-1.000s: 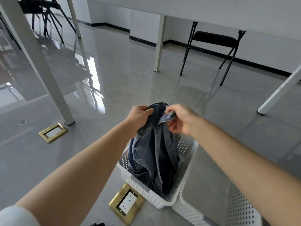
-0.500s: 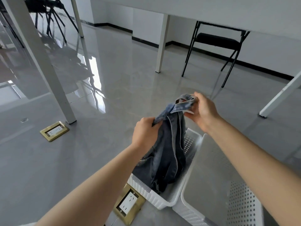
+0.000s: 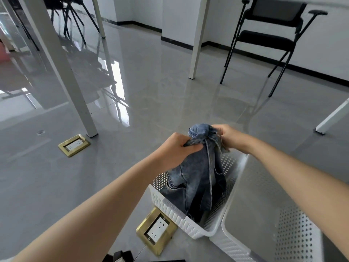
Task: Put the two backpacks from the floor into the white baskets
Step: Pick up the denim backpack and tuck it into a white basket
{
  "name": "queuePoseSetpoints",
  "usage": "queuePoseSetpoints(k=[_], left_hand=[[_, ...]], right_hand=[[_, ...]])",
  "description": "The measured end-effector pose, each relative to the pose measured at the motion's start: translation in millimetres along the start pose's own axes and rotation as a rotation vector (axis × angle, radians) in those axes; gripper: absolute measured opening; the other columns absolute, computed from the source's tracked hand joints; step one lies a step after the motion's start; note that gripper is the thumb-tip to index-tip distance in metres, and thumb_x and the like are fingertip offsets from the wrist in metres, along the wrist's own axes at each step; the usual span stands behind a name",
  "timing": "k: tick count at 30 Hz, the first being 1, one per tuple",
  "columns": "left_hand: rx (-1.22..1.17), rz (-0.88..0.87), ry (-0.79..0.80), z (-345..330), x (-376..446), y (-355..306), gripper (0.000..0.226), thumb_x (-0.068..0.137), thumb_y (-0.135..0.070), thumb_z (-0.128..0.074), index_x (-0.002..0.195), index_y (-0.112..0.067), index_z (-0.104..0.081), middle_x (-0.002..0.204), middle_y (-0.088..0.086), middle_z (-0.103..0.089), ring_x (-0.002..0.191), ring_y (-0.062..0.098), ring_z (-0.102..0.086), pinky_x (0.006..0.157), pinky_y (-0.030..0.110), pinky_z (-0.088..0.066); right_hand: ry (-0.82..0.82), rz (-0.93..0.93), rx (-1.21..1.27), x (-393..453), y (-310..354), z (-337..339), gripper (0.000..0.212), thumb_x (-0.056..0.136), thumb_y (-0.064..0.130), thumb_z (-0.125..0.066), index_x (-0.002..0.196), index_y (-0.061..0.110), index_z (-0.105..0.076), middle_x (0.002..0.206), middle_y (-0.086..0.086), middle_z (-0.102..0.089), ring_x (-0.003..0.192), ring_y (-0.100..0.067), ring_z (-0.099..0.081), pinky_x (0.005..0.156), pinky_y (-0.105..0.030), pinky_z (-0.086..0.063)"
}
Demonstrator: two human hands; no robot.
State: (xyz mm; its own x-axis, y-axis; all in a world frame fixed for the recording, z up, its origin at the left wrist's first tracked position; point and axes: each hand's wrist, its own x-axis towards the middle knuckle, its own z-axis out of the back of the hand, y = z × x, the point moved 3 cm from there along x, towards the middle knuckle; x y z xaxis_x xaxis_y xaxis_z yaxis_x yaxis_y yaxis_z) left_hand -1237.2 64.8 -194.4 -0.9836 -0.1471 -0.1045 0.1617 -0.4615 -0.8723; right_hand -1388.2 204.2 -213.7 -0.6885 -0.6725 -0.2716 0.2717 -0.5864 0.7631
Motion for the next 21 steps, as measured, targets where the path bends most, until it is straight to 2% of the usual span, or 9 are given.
queuePoseSetpoints(k=[3, 5, 7, 8, 9, 12, 14, 16, 21], left_hand=[[-0.342, 0.153, -0.184, 30.0, 10.1, 13.2, 0.034, 0.086, -0.032, -0.067, 0.078, 0.001, -0.066, 0.074, 0.013, -0.06, 0.063, 0.02, -0.055, 0.061, 0.032, -0.048], [-0.538, 0.229, -0.326, 53.9, 22.2, 31.4, 0.024, 0.084, -0.03, -0.071, 0.081, -0.006, -0.072, 0.081, 0.012, -0.07, 0.066, 0.021, -0.065, 0.069, 0.033, -0.058], [-0.629, 0.293, -0.486, 70.1, 37.0, 61.5, 0.016, 0.08, -0.029, -0.075, 0.083, -0.014, -0.073, 0.085, 0.009, -0.073, 0.073, 0.021, -0.068, 0.075, 0.034, -0.061], [-0.618, 0.338, -0.568, 74.6, 43.8, 82.7, 0.019, 0.079, -0.03, -0.076, 0.09, -0.014, -0.073, 0.092, 0.009, -0.073, 0.081, 0.023, -0.069, 0.08, 0.036, -0.06], [-0.561, 0.389, -0.626, 75.2, 47.4, 106.1, 0.031, 0.079, -0.033, -0.075, 0.102, -0.013, -0.07, 0.103, 0.01, -0.072, 0.092, 0.026, -0.067, 0.087, 0.038, -0.056], [-0.444, 0.61, -0.53, 47.7, 38.5, 161.4, 0.069, 0.076, -0.056, -0.066, 0.128, -0.012, -0.054, 0.125, 0.008, -0.061, 0.111, 0.03, -0.057, 0.091, 0.041, -0.049], [-0.597, 0.696, -0.427, 22.0, 24.8, 183.3, 0.074, 0.071, -0.062, -0.066, 0.124, -0.011, -0.054, 0.119, 0.007, -0.063, 0.106, 0.028, -0.061, 0.08, 0.039, -0.052], [-0.709, 0.654, -0.415, 10.1, 21.7, 193.4, 0.068, 0.072, -0.054, -0.072, 0.12, -0.008, -0.057, 0.112, 0.009, -0.068, 0.099, 0.026, -0.066, 0.073, 0.035, -0.056], [-0.895, 0.614, -0.469, 19.0, 41.4, 191.2, 0.056, 0.076, -0.035, -0.078, 0.116, -0.004, -0.056, 0.109, 0.013, -0.068, 0.093, 0.029, -0.068, 0.081, 0.04, -0.058]], right_hand=[[-0.237, 0.06, 0.003, 15.8, 15.0, 10.5, 0.017, 0.094, 0.015, -0.055, 0.077, 0.015, -0.055, 0.062, -0.005, -0.056, 0.052, -0.013, -0.049, 0.044, -0.019, -0.036], [-0.425, 0.031, 0.032, 43.1, 20.1, 5.7, 0.023, 0.093, 0.018, -0.056, 0.07, 0.019, -0.051, 0.055, -0.002, -0.057, 0.044, -0.012, -0.049, 0.048, -0.023, -0.04], [-0.531, -0.019, 0.126, 74.4, 20.1, -13.3, 0.017, 0.091, 0.018, -0.053, 0.075, 0.021, -0.049, 0.06, -0.002, -0.063, 0.05, -0.017, -0.057, 0.054, -0.028, -0.045], [-0.535, -0.037, 0.186, 89.1, 18.2, -27.9, 0.006, 0.091, 0.019, -0.052, 0.086, 0.022, -0.048, 0.071, -0.005, -0.066, 0.058, -0.022, -0.06, 0.058, -0.032, -0.049], [-0.523, -0.032, 0.198, 103.4, 14.6, -45.7, 0.016, 0.09, 0.021, -0.054, 0.103, 0.019, -0.045, 0.085, -0.006, -0.066, 0.071, -0.027, -0.062, 0.067, -0.037, -0.052], [-0.334, -0.049, -0.095, 117.6, 6.5, -91.8, 0.067, 0.091, 0.024, -0.058, 0.139, 0.015, -0.013, 0.117, -0.008, -0.051, 0.097, -0.031, -0.057, 0.086, -0.041, -0.047], [-0.261, -0.036, -0.256, 120.7, -3.1, -112.1, 0.069, 0.092, 0.027, -0.056, 0.141, 0.015, -0.009, 0.135, -0.016, -0.046, 0.11, -0.036, -0.055, 0.092, -0.044, -0.046], [-0.26, 0.025, -0.364, 122.4, -6.9, -116.5, 0.059, 0.092, 0.031, -0.054, 0.136, 0.012, -0.019, 0.14, -0.02, -0.043, 0.122, -0.037, -0.048, 0.099, -0.042, -0.04], [-0.258, 0.048, -0.518, 146.5, -9.2, -105.5, 0.049, 0.097, 0.046, -0.032, 0.136, 0.017, -0.037, 0.148, -0.019, -0.039, 0.14, -0.039, -0.029, 0.113, -0.051, -0.027]])
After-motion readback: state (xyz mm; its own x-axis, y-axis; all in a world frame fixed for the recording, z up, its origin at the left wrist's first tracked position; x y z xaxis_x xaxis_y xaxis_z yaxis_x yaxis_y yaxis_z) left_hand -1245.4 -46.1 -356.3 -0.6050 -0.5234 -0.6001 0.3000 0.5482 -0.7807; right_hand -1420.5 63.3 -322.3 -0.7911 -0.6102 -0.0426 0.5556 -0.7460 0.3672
